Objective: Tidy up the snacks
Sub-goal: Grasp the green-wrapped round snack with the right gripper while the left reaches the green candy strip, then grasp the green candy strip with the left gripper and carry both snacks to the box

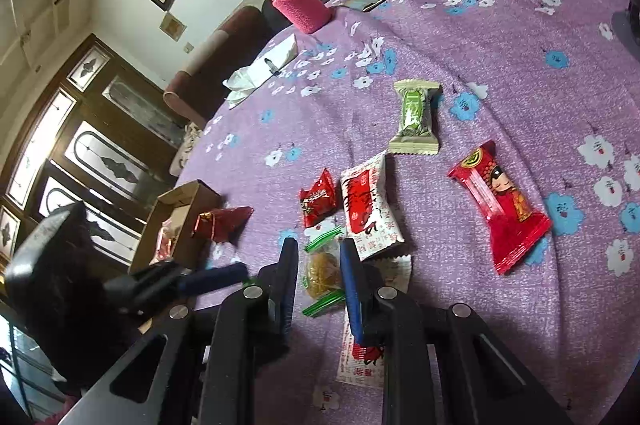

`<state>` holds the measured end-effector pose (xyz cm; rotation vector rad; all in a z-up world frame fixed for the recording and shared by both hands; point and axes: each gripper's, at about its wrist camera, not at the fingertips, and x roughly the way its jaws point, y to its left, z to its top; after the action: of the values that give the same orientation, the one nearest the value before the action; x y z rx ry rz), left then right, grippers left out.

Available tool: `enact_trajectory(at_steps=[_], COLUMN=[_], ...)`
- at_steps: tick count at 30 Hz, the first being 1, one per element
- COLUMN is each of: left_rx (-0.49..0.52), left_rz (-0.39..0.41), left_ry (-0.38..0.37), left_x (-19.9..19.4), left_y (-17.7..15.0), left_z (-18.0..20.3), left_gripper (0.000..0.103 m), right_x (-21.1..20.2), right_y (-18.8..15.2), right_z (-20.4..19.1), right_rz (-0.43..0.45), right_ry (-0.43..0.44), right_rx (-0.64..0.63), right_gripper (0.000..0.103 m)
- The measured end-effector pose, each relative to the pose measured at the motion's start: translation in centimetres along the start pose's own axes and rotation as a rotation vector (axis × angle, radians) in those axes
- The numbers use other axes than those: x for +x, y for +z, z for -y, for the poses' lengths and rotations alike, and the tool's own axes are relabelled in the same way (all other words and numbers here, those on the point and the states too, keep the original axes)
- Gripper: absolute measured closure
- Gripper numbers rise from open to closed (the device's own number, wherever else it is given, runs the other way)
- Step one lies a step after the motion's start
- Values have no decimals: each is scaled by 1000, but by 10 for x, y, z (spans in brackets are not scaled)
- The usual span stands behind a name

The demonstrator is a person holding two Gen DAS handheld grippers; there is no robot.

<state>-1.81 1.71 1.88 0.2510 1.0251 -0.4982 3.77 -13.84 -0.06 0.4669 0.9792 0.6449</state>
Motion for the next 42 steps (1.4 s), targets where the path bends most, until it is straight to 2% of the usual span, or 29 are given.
enact_trajectory(at_steps=[3, 5, 8, 10, 12, 13, 14, 15, 17, 18, 19, 20, 22, 34, 36, 37, 38, 39, 40, 41, 42], left_rx=[26, 19, -27, -36, -21, -2, 4, 12, -4, -19, -47, -58, -105, -221, -248, -274, -294, -303, -319, -329, -332], left_rz=[-20, -18, -15, -21, -14, -10, -12, -19, -11, -16, -8, 3, 5, 123, 124, 127, 125, 126, 131, 137, 142], left_ry=[25, 20, 2, 13, 38, 55, 65, 84, 83, 76, 65, 79, 75, 12, -6, -23, -49, -56, -47, -32, -23], left_x=[0, -5, -9, -8, -7, -5, -4, 0, 1, 2, 0, -2, -6, -48, -50, -51, -51, -50, -50, -50, -50], left_y=[-4, -8, -12, -15, -16, -15, -16, -16, -14, -14, -13, -13, -14, -27, -29, -31, -32, -31, -29, -27, -23], left_z=[6, 5, -2, -3, 1, 5, 6, 7, 5, 3, -1, -3, -11, -21, -25, -29, -33, -34, -35, -36, -36], left_gripper=[37, 64, 68, 68, 65, 52, 33, 28, 28, 30, 49, 80, 98, 99, 99, 92, 73, 60, 39, 34, 34], right_x=[3, 7, 15, 19, 21, 23, 24, 25, 26, 27, 28, 29, 31, 9, 8, 8, 8, 8, 9, 8, 8], right_y=[-1, -3, -6, -8, -9, -10, -11, -11, -12, -12, -13, -14, -15, -15, -15, -15, -15, -15, -15, -15, -14], right_z=[-3, -8, -10, -13, -17, -19, -21, -24, -27, -29, -31, -33, -38, -39, -39, -38, -38, -37, -36, -34, -33], right_rz=[-11, -25, -44, -51, -48, -47, -45, -41, -35, -33, -31, -28, -23, 57, 61, 60, 61, 61, 59, 58, 59], right_ry=[30, 27, -8, -32, -55, -66, -77, -94, -120, -134, -150, -168, -232, -195, -188, -190, -195, -198, -194, -190, -187], right_rx=[-10, -29, -46, -66, -91, -103, -116, -131, -152, -165, -180, -196, -231, -201, -194, -190, -187, -182, -175, -165, -156], right_gripper=[80, 72, 60, 60, 60, 60, 60, 60, 60, 60, 60, 63, 75, 77, 77, 77, 77, 77, 77, 77, 77])
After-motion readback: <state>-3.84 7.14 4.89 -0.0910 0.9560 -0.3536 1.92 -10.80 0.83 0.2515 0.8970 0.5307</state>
